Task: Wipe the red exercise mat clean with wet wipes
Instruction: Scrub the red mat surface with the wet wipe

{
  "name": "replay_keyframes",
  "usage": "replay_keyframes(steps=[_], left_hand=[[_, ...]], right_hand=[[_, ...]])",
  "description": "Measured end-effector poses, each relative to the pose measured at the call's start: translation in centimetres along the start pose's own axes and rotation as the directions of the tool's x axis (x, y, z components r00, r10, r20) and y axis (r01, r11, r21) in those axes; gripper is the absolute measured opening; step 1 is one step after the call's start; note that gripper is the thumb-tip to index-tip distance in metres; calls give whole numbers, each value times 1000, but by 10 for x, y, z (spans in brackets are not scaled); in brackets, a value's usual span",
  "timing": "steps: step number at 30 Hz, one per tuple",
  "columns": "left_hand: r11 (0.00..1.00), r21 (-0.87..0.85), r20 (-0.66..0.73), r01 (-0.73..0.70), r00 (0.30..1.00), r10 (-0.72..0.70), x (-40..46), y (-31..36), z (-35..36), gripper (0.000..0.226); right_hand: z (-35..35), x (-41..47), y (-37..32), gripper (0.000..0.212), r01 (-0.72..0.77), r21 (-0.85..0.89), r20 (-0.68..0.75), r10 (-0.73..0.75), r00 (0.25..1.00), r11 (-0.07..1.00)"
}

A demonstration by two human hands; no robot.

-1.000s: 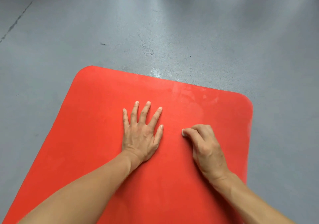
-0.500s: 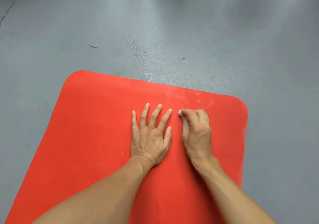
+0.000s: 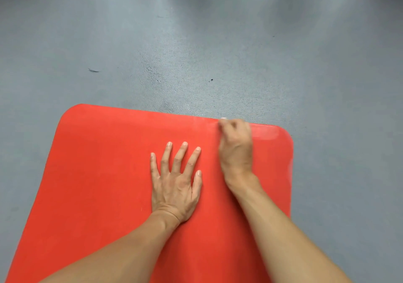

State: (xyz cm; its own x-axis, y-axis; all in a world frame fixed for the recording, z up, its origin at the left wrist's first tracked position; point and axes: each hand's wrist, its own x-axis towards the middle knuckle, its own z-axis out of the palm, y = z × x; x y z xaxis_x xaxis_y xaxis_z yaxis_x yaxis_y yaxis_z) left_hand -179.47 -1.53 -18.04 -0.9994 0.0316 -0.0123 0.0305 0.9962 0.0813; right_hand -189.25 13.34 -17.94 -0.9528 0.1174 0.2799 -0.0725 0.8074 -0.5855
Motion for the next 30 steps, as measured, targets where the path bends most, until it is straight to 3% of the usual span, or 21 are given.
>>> replay_keyframes(steps=[2,4,8,10,11,13,15,16,19,23,25,27,29,30], left_hand=[[1000,3,7,5,1000,-5,1,0,-1,60],[1000,14,8,6,1000,-6,0,0,-1,60],[1000,22,8,-1,1000,1,0,-1,0,60],[1000,25,7,1,1000,-2,1,-1,1,60],[1000,24,4,2,1000,-3,1,-1,1,60],[1000,19,-11,2,1000,-2,0,-1,1,60],[1000,20,-9,-2,1000,2,1,-1,1,60],[1000,23,-8,0,1000,1,0,-1,1,60],[1000,26,-6,-1,1000,1,0,0,1,60],[1000,22,-6,5,1000,-4,1,-1,2,60],[1000,17,-12,5,1000,-5,-1,0,2,60],[1000,16,-21,2,1000,-1,0,-1,2,60],[1000,15,-16,0,1000,0,1,0,1,60],[1000,15,-15,3,1000,-2,1,0,1,60]], right_hand=[[10,6,-16,18,109,63,73,-114,991,992],[1,11,-1,18,115,70,116,-123,986,991],[-43,5,57,20,-102,-61,-59,99,993,993],[-43,0,55,20,-249,-68,-143,238,961,966],[-33,-2,42,20,-247,-64,-147,235,961,967],[-13,-8,7,23,-75,-16,-28,74,997,997],[-6,-12,-4,24,141,41,97,-144,985,989],[-10,-7,5,25,170,43,119,-174,977,984],[-45,2,60,24,-22,-85,-3,22,1000,996],[-63,2,81,20,-328,-80,-209,306,929,941],[-47,-12,53,19,-267,-47,-192,254,948,962],[-30,-34,18,21,-34,14,-38,34,999,999],[-28,-49,5,23,159,77,117,-167,979,984],[-33,-47,13,25,181,96,147,-194,970,979]])
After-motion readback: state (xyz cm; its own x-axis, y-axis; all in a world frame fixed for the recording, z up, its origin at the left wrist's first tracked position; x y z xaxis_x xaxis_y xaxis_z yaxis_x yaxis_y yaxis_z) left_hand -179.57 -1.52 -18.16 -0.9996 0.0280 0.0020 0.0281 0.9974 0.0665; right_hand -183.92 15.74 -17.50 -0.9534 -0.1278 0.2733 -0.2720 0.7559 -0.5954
